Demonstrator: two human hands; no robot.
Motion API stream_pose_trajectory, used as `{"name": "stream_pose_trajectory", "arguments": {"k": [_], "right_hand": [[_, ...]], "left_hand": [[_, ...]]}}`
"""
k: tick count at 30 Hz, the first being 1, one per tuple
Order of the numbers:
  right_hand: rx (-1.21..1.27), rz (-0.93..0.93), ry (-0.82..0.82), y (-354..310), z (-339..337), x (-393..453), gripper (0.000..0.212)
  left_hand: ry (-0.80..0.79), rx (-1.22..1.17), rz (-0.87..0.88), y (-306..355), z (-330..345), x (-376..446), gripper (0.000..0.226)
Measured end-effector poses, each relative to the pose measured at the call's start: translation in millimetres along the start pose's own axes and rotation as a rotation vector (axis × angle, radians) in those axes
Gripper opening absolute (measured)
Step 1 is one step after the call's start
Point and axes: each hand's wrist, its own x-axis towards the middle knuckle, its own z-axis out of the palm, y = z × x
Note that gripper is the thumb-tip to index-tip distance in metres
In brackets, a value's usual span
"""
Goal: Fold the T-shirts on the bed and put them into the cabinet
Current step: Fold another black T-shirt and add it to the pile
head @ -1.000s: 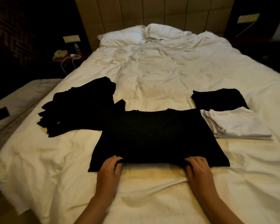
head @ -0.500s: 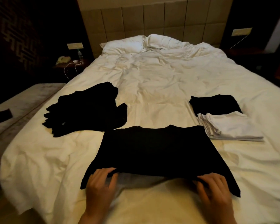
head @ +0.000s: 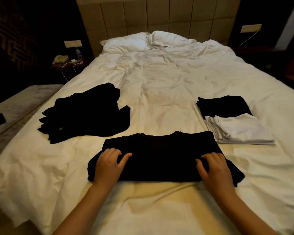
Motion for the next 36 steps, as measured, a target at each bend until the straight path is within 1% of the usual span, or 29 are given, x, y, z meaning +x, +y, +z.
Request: {"name": "stream_pose_trajectory", "arguments": {"k": [2,4,7,11,14,17,19,22,24,27,29,31,32,34,35,36], "right_hand": [[-0.064,0.042,-0.072,6.3,12.2,13.9,0.023],[-0.119,0.08,-0.149,10.7,22.7,28.1,0.017],[-0.179,0.091,-0.231,18.5,37.3,48.5,0.018],[-0.266,0.08,-0.33,31.1,59.1,72.7,0.024],[-0.327,0.053,-0.383,36.6,73.6,92.1,0.027],[-0.352,0.011,-0.388,41.8,87.6,108.6,0.027],[-0.332,0.04,-0.405,50.3,98.6,116.0,0.027],[-0.296,0.085,-0.464,68.6,115.4,115.4,0.017],[-0.3,0.098,-0.462,77.0,123.5,109.3,0.011],[-0.295,0.139,-0.429,79.0,128.9,102.2,0.018],[-0.286,0.15,-0.349,72.9,127.6,101.1,0.022],[-0.264,0.082,-0.264,55.6,127.2,97.1,0.027],[-0.248,0.027,-0.254,41.8,129.1,93.2,0.031],[-0.205,-0.067,-0.328,10.3,137.2,83.6,0.047],[-0.193,-0.094,-0.4,-4.0,142.0,79.4,0.056],[-0.198,-0.105,-0.475,-15.8,146.5,75.2,0.064]], "left_hand": [[-0.06,0.019,-0.003,-8.6,14.1,11.5,0.055],[-0.138,0.06,-0.047,-14.8,25.5,21.5,0.054],[-0.286,0.135,-0.163,-19.5,40.7,38.0,0.048],[-0.384,0.192,-0.205,-31.5,60.9,58.5,0.044],[-0.41,0.178,-0.226,-45.5,74.0,70.6,0.044],[-0.407,0.17,-0.214,-54.0,86.4,83.9,0.045],[-0.426,0.174,-0.214,-57.9,95.0,92.1,0.045],[-0.447,0.185,-0.22,-64.4,107.9,98.0,0.045],[-0.452,0.193,-0.226,-69.1,117.8,96.6,0.044],[-0.467,0.201,-0.202,-71.9,127.2,90.5,0.04],[-0.419,0.234,-0.192,-66.3,129.2,91.0,0.031],[-0.331,0.257,-0.172,-48.0,128.9,92.1,0.029],[-0.291,0.222,-0.133,-34.2,128.9,90.9,0.031],[-0.26,0.098,0.003,-1.2,131.8,81.6,0.038],[-0.287,0.042,0.055,15.7,134.2,74.6,0.043],[-0.352,-0.011,0.066,32.8,134.7,67.5,0.05]]}}
